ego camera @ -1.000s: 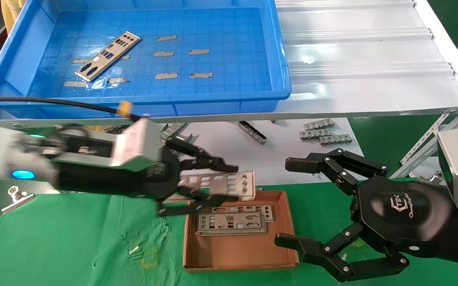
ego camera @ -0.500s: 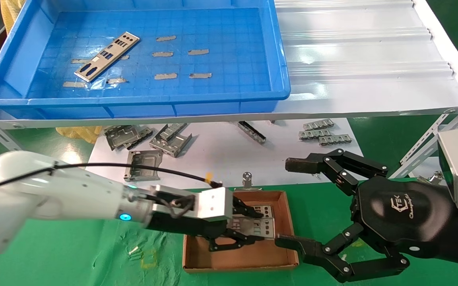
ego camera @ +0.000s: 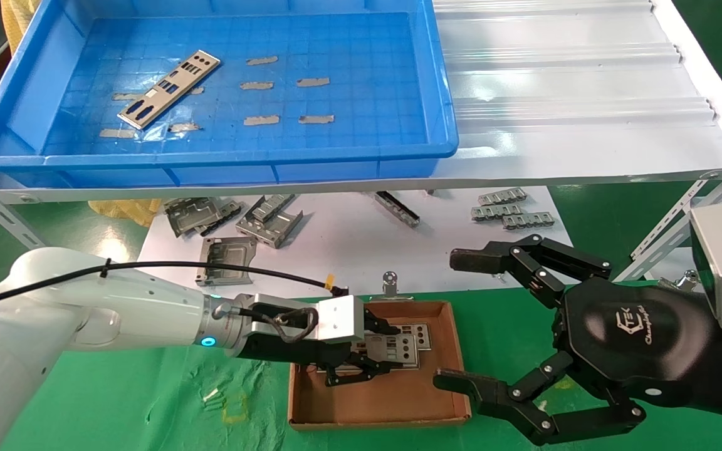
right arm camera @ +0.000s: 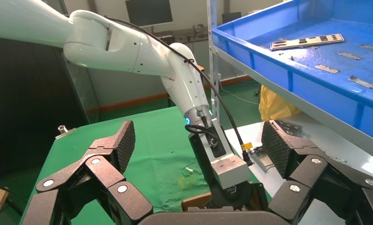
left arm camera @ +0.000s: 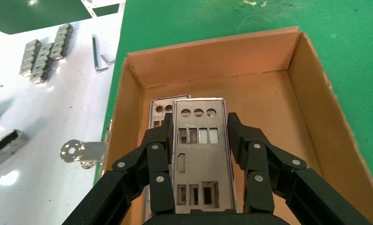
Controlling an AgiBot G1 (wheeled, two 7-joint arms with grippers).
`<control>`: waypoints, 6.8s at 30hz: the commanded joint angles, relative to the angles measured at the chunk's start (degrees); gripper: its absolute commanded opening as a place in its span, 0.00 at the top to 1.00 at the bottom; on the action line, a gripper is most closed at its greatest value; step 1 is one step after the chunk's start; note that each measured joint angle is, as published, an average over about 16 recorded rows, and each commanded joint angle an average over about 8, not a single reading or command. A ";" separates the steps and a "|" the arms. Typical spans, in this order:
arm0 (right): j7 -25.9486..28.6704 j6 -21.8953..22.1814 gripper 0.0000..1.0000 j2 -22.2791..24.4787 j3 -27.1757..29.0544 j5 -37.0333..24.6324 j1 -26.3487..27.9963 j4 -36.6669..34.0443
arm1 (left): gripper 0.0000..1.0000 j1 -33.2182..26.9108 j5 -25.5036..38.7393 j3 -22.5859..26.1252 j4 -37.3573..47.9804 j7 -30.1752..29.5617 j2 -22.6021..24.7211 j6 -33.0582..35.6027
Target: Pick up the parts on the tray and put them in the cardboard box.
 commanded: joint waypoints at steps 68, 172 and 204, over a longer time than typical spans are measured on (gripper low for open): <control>0.00 0.01 0.00 0.01 0.01 0.01 -0.01 -0.01 | 0.00 14.98 -17.15 -22.70 -30.60 -21.97 -24.50 15.52; -0.01 0.03 0.00 0.01 0.01 0.02 -0.03 -0.03 | 0.00 27.16 -22.65 -37.05 -59.35 -41.39 -41.13 13.14; -0.01 0.03 0.00 0.01 0.01 0.02 -0.03 -0.03 | 0.00 27.16 -22.65 -37.05 -59.34 -41.39 -41.13 13.14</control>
